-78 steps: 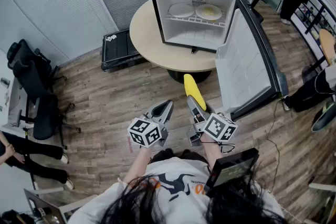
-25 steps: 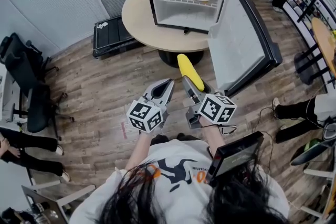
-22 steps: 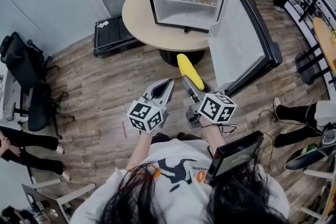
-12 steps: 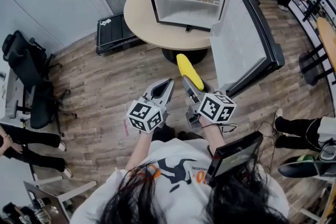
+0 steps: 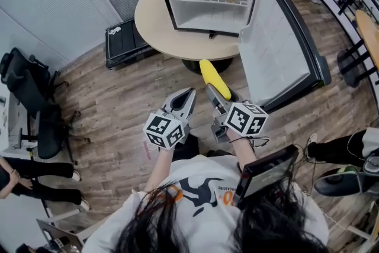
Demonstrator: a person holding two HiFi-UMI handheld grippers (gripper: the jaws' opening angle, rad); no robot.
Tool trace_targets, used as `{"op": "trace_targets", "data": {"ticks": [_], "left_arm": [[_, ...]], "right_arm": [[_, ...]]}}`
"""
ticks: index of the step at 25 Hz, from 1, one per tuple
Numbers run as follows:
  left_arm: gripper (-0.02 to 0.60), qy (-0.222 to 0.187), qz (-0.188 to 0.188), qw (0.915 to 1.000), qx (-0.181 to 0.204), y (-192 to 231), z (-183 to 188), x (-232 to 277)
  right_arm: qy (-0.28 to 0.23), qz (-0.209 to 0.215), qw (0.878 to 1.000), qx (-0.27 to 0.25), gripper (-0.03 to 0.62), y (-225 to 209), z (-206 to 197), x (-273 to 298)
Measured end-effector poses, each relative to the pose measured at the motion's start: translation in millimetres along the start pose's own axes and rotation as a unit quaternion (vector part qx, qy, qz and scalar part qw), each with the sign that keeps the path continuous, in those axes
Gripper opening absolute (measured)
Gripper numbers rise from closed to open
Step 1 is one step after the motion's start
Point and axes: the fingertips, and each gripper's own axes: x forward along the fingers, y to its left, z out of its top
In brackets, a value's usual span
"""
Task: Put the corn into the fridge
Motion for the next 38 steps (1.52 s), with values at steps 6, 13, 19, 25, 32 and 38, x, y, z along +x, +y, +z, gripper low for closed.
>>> {"op": "trace_targets", "data": {"ticks": [6, 13, 19, 25, 32, 38], "left_arm": [[0.012, 0.003, -0.018, 0.9998, 0.002, 43.8, 14.9, 9.1], [0.012, 0.011, -0.033, 0.9993, 0.009, 103.8, 30.2, 18.2], [0.012, 0.014, -0.050, 0.9986, 0.012, 144.2, 40.7, 21.5], [0.012, 0.016, -0.071, 0.9971, 0.021, 176.6, 50.5, 23.6], [0.012, 0.019, -0.097, 0.9949, 0.021, 199.9, 54.4, 25.2], [0.012, 0.024, -0.117, 0.9927, 0.016, 205.2, 50.2, 24.5]], "right_arm": [[-0.013, -0.015, 1.000, 0.003, 0.250, 5.8, 9.3, 45.0], [-0.021, -0.035, 0.999, 0.011, 0.250, 11.5, 13.6, 102.0], [-0.027, -0.051, 0.998, 0.014, 0.250, 18.9, 13.0, 139.0], [-0.033, -0.060, 0.997, 0.019, 0.250, 25.3, 10.0, 170.5], [-0.045, -0.072, 0.996, 0.027, 0.250, 33.8, 6.0, 188.5], [-0.050, -0.091, 0.994, 0.033, 0.250, 33.7, -1.4, 189.3]]}}
